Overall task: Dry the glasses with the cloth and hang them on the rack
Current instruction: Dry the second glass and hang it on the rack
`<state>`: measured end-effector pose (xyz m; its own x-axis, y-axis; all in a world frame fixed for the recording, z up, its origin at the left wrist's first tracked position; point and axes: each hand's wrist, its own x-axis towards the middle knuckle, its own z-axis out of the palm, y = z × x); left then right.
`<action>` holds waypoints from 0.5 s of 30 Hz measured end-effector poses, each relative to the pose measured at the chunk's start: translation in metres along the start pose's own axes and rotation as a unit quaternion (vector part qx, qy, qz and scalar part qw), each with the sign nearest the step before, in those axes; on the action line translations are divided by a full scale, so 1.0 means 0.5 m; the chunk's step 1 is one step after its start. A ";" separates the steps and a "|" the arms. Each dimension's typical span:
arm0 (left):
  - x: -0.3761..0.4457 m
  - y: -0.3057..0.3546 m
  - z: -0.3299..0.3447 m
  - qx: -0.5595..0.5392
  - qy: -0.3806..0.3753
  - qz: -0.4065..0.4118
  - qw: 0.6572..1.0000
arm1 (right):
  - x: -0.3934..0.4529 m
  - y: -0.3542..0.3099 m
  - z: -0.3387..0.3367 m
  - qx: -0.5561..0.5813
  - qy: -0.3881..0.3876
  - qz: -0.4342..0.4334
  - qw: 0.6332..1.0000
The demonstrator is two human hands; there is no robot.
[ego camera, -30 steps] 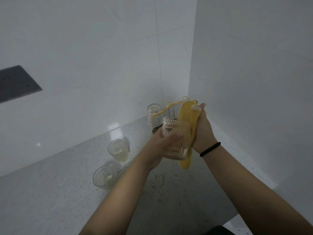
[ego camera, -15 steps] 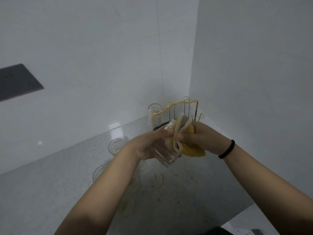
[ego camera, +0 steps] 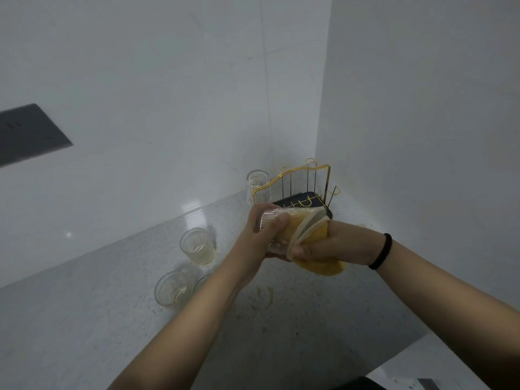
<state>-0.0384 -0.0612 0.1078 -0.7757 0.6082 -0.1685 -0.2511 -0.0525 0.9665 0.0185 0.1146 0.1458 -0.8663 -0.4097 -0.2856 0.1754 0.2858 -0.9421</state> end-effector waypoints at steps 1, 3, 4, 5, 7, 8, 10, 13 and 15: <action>0.000 0.001 0.000 -0.022 0.000 -0.021 1.000 | 0.000 -0.005 0.006 -0.026 0.006 0.011 1.000; 0.003 0.006 -0.004 -0.043 0.003 -0.054 0.998 | 0.000 -0.013 0.018 -0.044 0.043 0.016 0.998; 0.003 0.010 -0.007 -0.046 -0.001 -0.072 0.996 | 0.000 -0.012 0.025 -0.088 0.048 0.009 0.995; 0.005 0.014 -0.007 -0.057 -0.007 -0.097 0.994 | 0.000 -0.005 0.031 -0.193 0.043 0.001 0.980; 0.005 0.018 -0.012 -0.097 -0.020 -0.178 0.979 | 0.001 0.010 0.045 -0.412 0.031 -0.042 0.910; 0.003 0.018 -0.013 -0.126 -0.030 -0.209 0.969 | -0.001 0.013 0.048 -0.462 0.016 -0.070 0.884; 0.004 0.013 -0.025 -0.158 -0.057 -0.219 0.961 | -0.003 0.011 0.046 -0.453 0.010 -0.086 0.887; 0.006 0.001 -0.029 -0.067 -0.063 -0.122 0.988 | -0.002 0.005 0.010 -0.174 0.070 -0.071 0.980; 0.005 -0.016 -0.018 0.079 -0.005 0.041 0.996 | -0.006 -0.002 -0.009 0.087 0.082 -0.032 0.992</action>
<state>-0.0436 -0.0665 0.0977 -0.7837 0.6152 -0.0858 -0.0917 0.0221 0.9955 0.0189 0.1192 0.1484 -0.9401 -0.2717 -0.2060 0.1840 0.1044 -0.9774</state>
